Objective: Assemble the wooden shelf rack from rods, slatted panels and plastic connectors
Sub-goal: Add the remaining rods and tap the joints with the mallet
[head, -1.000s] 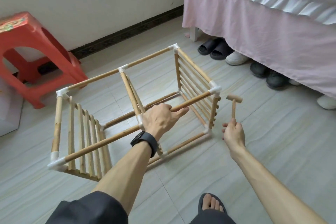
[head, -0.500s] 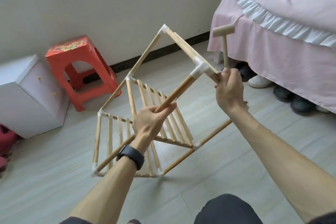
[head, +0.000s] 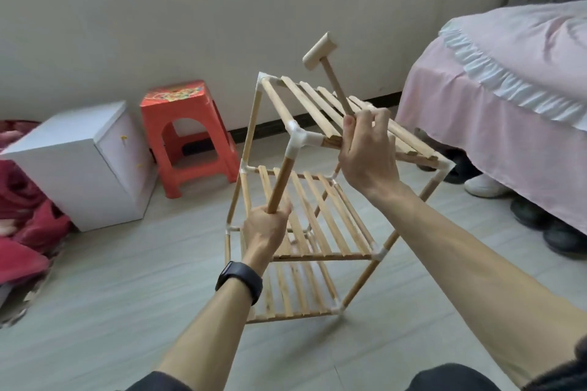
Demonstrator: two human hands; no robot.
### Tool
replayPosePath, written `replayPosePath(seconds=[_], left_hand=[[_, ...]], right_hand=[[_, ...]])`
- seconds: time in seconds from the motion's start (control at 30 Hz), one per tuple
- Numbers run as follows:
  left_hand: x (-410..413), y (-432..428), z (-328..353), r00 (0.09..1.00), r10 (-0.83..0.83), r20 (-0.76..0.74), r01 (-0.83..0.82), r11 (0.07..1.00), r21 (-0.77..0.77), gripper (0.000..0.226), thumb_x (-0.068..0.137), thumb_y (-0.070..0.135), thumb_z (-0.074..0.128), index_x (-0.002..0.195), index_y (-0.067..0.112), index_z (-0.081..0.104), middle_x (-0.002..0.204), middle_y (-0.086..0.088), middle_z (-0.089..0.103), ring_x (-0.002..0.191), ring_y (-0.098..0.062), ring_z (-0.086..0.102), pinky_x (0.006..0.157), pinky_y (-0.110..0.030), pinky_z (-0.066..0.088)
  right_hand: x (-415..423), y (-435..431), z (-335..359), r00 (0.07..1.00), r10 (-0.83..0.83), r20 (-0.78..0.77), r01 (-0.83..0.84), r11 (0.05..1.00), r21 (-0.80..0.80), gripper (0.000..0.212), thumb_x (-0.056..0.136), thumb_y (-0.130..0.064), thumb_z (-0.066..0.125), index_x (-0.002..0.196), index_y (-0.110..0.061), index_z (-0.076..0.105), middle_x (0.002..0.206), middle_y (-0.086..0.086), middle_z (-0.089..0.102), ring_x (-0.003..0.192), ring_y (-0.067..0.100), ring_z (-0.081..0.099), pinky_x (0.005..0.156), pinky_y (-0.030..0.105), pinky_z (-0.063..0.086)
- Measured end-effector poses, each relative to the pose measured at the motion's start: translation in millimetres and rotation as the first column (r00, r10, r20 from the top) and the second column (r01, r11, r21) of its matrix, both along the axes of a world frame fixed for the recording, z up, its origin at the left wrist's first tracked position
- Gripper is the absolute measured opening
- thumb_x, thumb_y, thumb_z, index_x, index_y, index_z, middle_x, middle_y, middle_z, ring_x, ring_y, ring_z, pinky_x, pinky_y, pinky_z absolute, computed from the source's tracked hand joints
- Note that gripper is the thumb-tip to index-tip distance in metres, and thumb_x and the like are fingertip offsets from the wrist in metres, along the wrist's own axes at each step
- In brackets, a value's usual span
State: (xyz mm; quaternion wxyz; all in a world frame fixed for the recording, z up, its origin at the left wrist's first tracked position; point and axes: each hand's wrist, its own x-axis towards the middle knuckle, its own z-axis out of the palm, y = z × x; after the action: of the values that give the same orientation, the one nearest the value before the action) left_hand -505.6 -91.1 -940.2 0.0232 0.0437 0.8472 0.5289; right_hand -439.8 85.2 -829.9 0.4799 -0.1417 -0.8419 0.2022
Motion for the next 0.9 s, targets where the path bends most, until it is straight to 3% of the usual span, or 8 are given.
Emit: replayPosePath(seconds=[0.13, 0.23, 0.37, 0.5, 0.67, 0.77, 0.83, 0.9], left_hand=[[5.3, 2.0, -28.7, 0.982, -0.034, 0.186, 0.016, 0.995, 0.099, 0.033, 0.087, 0.03, 0.068, 0.064, 0.022, 0.047, 0.057, 0.008, 0.049, 0.055, -0.014, 0.049, 0.059, -0.031, 0.048], [18.8, 6.7, -53.3, 0.955, -0.118, 0.274, 0.088, 0.989, 0.117, 0.03, 0.088, 0.027, 0.068, 0.066, 0.021, 0.048, 0.058, 0.008, 0.049, 0.058, -0.013, 0.053, 0.068, -0.034, 0.054], [30.4, 17.2, -68.0, 0.954, -0.159, 0.255, 0.145, 0.987, 0.073, 0.037, 0.088, 0.024, 0.066, 0.061, 0.021, 0.041, 0.054, 0.008, 0.044, 0.056, -0.013, 0.048, 0.059, -0.024, 0.043], [26.5, 16.8, -56.3, 0.931, -0.255, 0.262, 0.234, 0.966, 0.11, 0.028, 0.091, 0.028, 0.068, 0.071, 0.018, 0.051, 0.069, -0.002, 0.053, 0.067, -0.018, 0.055, 0.076, -0.042, 0.058], [16.6, 19.1, -7.7, 0.957, -0.275, 0.087, 0.255, 0.948, 0.19, 0.034, 0.081, 0.044, 0.071, 0.057, 0.026, 0.057, 0.053, 0.01, 0.054, 0.055, -0.009, 0.054, 0.053, -0.026, 0.05], [8.5, 17.8, 17.1, 0.943, -0.326, 0.068, 0.299, 0.919, 0.259, 0.03, 0.082, 0.045, 0.066, 0.055, 0.032, 0.066, 0.048, 0.014, 0.051, 0.045, -0.002, 0.047, 0.046, -0.022, 0.044], [8.3, 13.7, 13.9, 0.937, -0.342, 0.078, 0.318, 0.921, 0.224, 0.037, 0.088, 0.042, 0.064, 0.055, 0.025, 0.057, 0.047, 0.013, 0.046, 0.045, -0.004, 0.043, 0.047, -0.024, 0.041], [9.1, 12.6, 4.6, 0.947, -0.309, 0.083, 0.288, 0.936, 0.201, 0.037, 0.091, 0.036, 0.061, 0.058, 0.025, 0.047, 0.048, 0.012, 0.043, 0.047, -0.009, 0.041, 0.05, -0.029, 0.039]], right_hand=[[-6.6, -11.2, -9.1, 0.996, -0.029, 0.08, 0.022, 0.996, 0.083, 0.034, 0.109, -0.027, 0.036, 0.101, -0.003, 0.058, 0.104, 0.016, 0.053, 0.07, 0.018, 0.044, 0.074, 0.036, 0.032], [-6.3, -17.5, -20.5, 0.992, 0.024, 0.127, -0.041, 0.99, 0.132, 0.03, 0.109, -0.024, 0.039, 0.1, -0.002, 0.058, 0.101, 0.016, 0.053, 0.071, 0.019, 0.042, 0.077, 0.041, 0.041], [-2.3, -17.6, -28.1, 0.978, 0.097, 0.185, -0.12, 0.986, 0.117, 0.029, 0.109, -0.021, 0.04, 0.1, 0.0, 0.058, 0.101, 0.019, 0.053, 0.072, 0.021, 0.043, 0.079, 0.052, 0.051], [2.6, -11.0, -26.6, 0.968, 0.12, 0.222, -0.145, 0.984, 0.099, 0.03, 0.11, -0.022, 0.038, 0.102, 0.001, 0.056, 0.102, 0.014, 0.049, 0.075, 0.021, 0.046, 0.081, 0.049, 0.05], [25.0, -9.6, -18.9, 0.95, 0.229, 0.214, -0.209, 0.971, -0.112, 0.032, 0.11, -0.032, 0.035, 0.091, -0.015, 0.054, 0.097, 0.002, 0.052, 0.079, 0.009, 0.049, 0.072, 0.017, 0.041], [57.7, -7.7, -18.8, 0.928, 0.319, 0.19, -0.271, 0.932, -0.242, 0.034, 0.109, -0.039, 0.036, 0.088, -0.022, 0.056, 0.07, -0.007, 0.055, 0.063, 0.012, 0.052, 0.06, 0.025, 0.039], [79.9, -10.6, -21.9, 0.855, 0.47, 0.22, -0.358, 0.841, -0.406, 0.033, 0.108, -0.044, 0.038, 0.093, -0.025, 0.06, 0.054, -0.008, 0.046, 0.048, 0.014, 0.042, 0.049, 0.033, 0.036], [97.7, -14.4, -24.1, 0.81, 0.526, 0.26, -0.374, 0.804, -0.463, 0.029, 0.105, -0.044, 0.041, 0.096, -0.026, 0.063, 0.053, -0.007, 0.045, 0.048, 0.016, 0.042, 0.048, 0.039, 0.038]])
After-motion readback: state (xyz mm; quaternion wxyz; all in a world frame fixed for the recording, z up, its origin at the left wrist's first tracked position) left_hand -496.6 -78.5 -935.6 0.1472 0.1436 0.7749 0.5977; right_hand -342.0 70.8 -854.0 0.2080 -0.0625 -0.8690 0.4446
